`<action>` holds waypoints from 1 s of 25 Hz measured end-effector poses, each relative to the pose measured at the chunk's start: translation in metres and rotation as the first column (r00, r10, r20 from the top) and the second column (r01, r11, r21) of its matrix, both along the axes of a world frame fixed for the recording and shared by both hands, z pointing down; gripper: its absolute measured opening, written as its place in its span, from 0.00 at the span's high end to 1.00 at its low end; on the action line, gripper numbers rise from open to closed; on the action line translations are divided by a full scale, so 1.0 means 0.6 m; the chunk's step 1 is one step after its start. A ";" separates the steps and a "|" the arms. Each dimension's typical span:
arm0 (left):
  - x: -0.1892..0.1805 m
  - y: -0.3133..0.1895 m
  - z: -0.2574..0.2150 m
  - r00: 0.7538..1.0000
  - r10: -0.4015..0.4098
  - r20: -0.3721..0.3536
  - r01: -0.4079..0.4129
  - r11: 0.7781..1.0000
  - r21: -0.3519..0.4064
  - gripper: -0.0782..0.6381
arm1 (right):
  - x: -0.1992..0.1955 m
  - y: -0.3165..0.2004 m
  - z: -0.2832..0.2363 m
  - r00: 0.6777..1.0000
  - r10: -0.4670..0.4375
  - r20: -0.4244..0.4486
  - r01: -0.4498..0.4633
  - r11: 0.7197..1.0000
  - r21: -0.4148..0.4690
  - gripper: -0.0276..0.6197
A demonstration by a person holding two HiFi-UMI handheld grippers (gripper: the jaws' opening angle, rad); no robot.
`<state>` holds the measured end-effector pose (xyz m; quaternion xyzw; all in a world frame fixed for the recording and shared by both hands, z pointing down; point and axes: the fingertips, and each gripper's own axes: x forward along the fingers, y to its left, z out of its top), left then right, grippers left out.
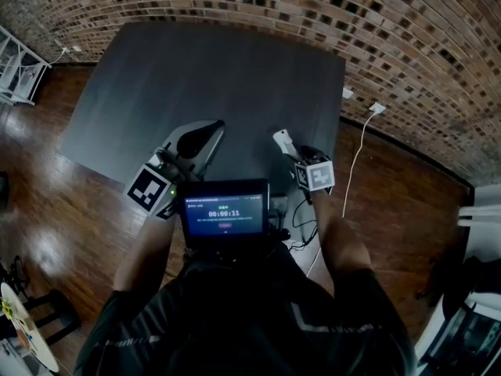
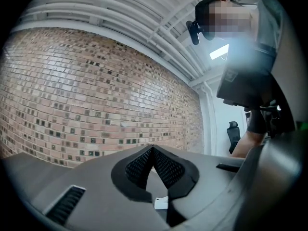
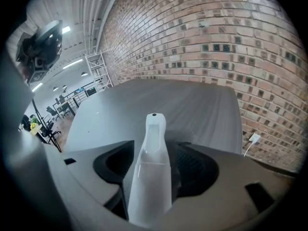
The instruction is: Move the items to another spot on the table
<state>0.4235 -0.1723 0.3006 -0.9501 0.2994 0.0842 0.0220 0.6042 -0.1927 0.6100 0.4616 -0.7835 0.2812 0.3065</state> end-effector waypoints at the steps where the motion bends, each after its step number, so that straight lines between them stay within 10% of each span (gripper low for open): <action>1: -0.001 0.004 0.000 1.000 0.006 -0.004 -0.006 1.000 0.000 0.90 | 0.006 0.002 0.007 1.000 0.010 -0.004 -0.010 1.000 0.005 0.53; 25: -0.023 0.091 0.061 0.987 0.145 -0.062 -0.151 0.984 -0.092 0.90 | 0.016 0.151 -0.119 0.993 0.106 0.049 -0.113 0.976 0.184 0.53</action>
